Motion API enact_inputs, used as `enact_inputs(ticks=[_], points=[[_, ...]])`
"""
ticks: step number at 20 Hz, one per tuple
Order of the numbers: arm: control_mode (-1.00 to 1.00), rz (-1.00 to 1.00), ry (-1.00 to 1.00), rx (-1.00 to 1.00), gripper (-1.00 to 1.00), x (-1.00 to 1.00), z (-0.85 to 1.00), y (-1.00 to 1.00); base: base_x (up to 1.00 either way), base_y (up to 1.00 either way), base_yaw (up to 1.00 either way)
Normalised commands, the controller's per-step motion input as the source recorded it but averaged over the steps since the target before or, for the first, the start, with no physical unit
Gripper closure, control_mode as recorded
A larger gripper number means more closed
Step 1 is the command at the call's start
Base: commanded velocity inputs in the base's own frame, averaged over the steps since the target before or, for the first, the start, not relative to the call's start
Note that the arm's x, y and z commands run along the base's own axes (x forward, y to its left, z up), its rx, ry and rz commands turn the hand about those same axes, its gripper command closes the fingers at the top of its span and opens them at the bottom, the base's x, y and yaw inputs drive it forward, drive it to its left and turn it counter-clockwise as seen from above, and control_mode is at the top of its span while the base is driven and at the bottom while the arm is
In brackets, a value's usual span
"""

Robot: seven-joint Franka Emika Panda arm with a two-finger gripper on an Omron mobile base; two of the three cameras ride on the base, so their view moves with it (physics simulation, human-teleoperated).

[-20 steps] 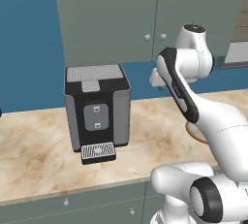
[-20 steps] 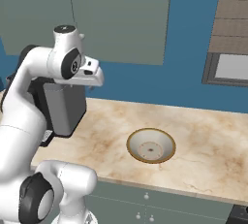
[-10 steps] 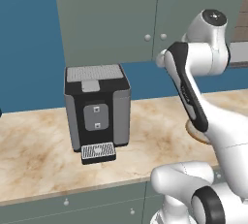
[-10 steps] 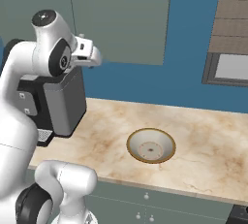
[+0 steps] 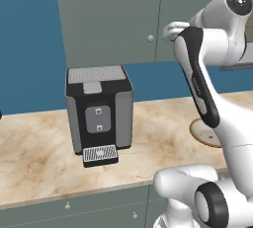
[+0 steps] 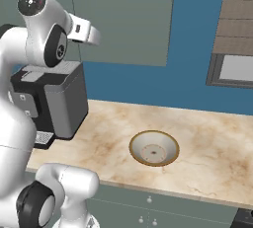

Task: Open the cabinet and setup a tea strainer by placing it in the bowl upright.

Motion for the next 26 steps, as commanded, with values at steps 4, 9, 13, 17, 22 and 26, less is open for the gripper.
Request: enact_inputs(ticks=[4, 9, 13, 17, 22, 26], points=[[-1.0, 0.01, 0.0, 0.02, -1.0, 0.22, 0.0, 0.12, 0.0, 0.0, 0.0], [-1.0, 0.0, 0.0, -0.04, -1.0, 0.21, 0.01, 0.02, 0.0, 0.0, 0.0], [-1.0, 0.0, 0.03, -0.02, -1.0, 0.44, 0.0, 0.16, 0.0, 0.0, 0.0], [-1.0, 0.0, 0.0, 0.0, -1.0, 0.48, 0.0, 0.0, 0.0, 0.0, 0.0], [-1.0, 0.0, 0.0, 0.0, -1.0, 0.48, -0.04, 0.0, 0.0, 0.0, 0.0], [-1.0, 0.0, 0.0, 0.0, -1.0, 0.27, -0.11, 0.0, 0.0, 0.0, 0.0]])
